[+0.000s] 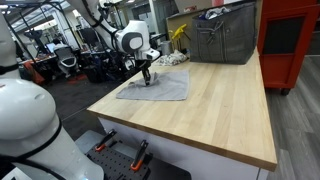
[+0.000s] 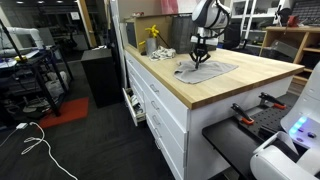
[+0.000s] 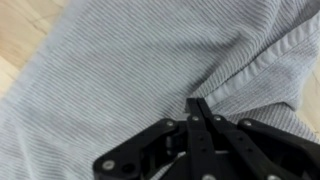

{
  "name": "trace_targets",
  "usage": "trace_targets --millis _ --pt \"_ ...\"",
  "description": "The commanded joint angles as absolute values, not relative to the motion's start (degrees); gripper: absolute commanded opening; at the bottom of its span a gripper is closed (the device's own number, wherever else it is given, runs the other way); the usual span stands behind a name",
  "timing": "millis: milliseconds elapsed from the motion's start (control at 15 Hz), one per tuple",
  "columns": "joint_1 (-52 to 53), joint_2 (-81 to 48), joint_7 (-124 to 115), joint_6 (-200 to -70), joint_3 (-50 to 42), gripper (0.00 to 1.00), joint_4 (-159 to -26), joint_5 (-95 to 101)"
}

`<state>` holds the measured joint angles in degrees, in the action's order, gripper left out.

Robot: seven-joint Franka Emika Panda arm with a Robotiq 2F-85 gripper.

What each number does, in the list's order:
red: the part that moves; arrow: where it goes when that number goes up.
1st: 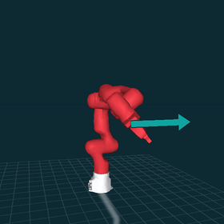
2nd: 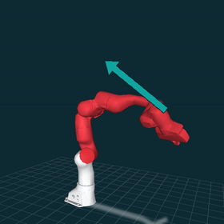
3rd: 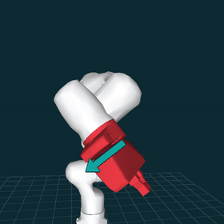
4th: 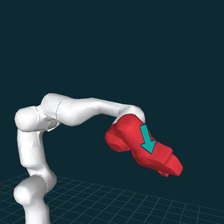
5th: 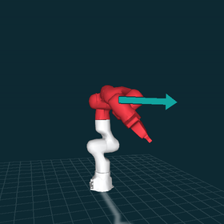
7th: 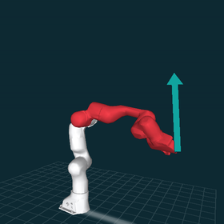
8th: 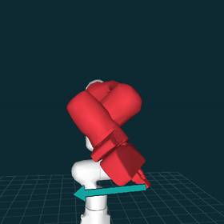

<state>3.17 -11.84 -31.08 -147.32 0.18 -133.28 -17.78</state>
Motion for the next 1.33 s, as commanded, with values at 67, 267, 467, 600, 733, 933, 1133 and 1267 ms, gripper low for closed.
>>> trace_targets --millis 67,267,467,600,733,933,1133,1267 --pt "1.9 0.0 -28.7 -149.7 -0.2 0.01 -145.2 -19.3" --pt "1.3 5.9 -30.1 -148.4 -0.2 0.01 -148.1 -17.3" --pt "0.3 10.9 -31.2 -147.2 0.2 0.01 -149.1 -14.7" --pt "-0.7 13.0 -32.5 -146.7 0.8 0.01 -148.7 -12.6" --pt "-1.6 14.4 -32.9 -145.9 1.2 0.01 -148.1 -11.1" --pt "-2.7 16.1 -33.2 -145.0 1.4 0.01 -148.1 -10.5" --pt "-3.7 16.4 -32.5 -144.2 0.9 0.01 -147.9 -11.1" --pt "-4.4 16.0 -31.7 -143.3 0.2 0.01 -147.7 -11.5"
